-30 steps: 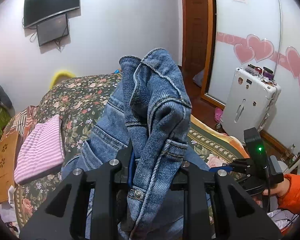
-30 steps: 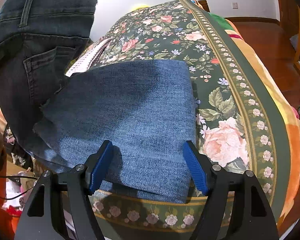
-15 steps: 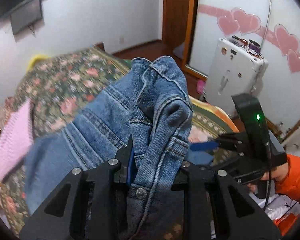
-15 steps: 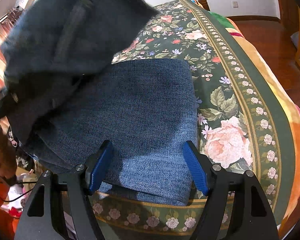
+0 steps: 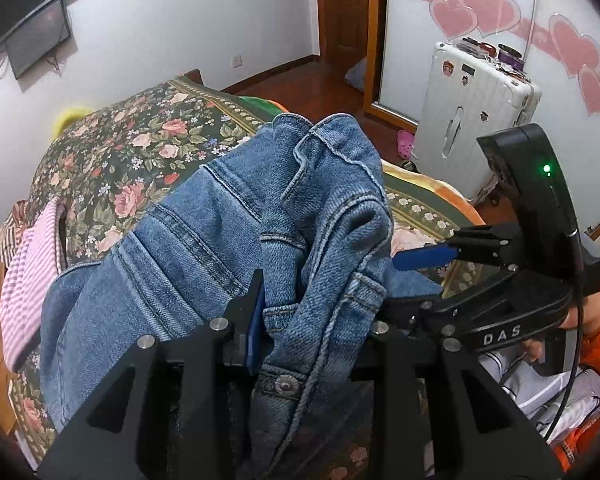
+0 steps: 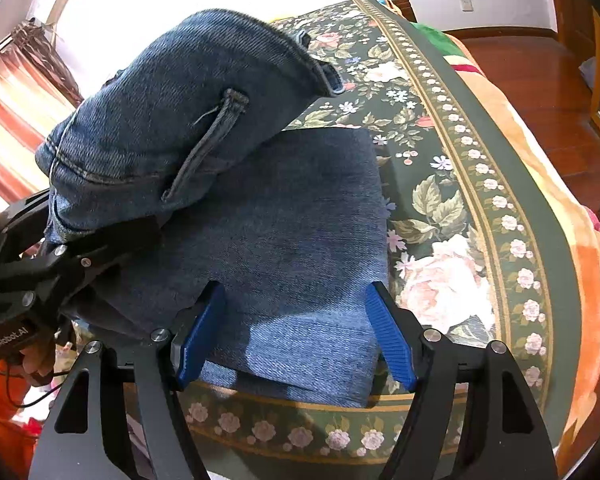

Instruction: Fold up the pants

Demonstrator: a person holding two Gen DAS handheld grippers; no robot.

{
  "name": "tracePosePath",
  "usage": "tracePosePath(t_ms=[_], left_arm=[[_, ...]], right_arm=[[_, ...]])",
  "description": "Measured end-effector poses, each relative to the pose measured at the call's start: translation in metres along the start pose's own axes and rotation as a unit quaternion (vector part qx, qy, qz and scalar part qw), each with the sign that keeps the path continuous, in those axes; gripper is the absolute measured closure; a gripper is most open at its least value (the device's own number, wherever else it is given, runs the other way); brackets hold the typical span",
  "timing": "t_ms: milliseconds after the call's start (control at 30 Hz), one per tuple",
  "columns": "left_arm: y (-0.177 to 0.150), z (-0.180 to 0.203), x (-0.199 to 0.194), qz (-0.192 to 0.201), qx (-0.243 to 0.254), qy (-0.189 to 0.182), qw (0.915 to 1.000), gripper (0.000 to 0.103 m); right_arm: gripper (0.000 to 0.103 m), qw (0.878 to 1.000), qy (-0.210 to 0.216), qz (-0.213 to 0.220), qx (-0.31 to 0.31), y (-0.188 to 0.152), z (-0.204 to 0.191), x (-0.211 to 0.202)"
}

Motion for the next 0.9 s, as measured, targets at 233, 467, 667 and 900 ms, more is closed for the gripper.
tracePosePath(t_ms=[233, 467, 667, 900], left_arm=[[0.002, -0.005, -0.003, -0.011, -0.002, -0.010, 0.9999, 0.073], [0.000, -0.004, 0.002, -0.006, -0.003, -0.004, 1.0000, 0.072], [-0.001, -0.005, 0.002, -0.007, -0.004, -0.008, 0.9999, 0.072], [-0.007, -0.003, 0.007, -0.038, 0.006, -0.004, 0.9992, 0.072]], right_arm=[[0.033, 0.998, -0.036, 0.050, -0.002, 0.020, 0.007, -0.048], [0.033, 0.992, -0.034, 0.106, -0.066, 0.071, -0.024, -0.080], [0.033, 0.992, -0.022, 0.088, -0.086, 0.089, -0.029, -0.049], [0.033, 0.995, -0.025, 0.064, -0.073, 0.072, -0.020, -0.025]])
Point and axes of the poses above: each gripper's, at about its wrist camera, not at the fingertips, and x roughly the way its jaws point, z to its right, y to its top, the point moved 2 cm from there along x, roughly the way its jaws point, and after that the axes turned 13 degrees about -x, right-handed, at the moved point
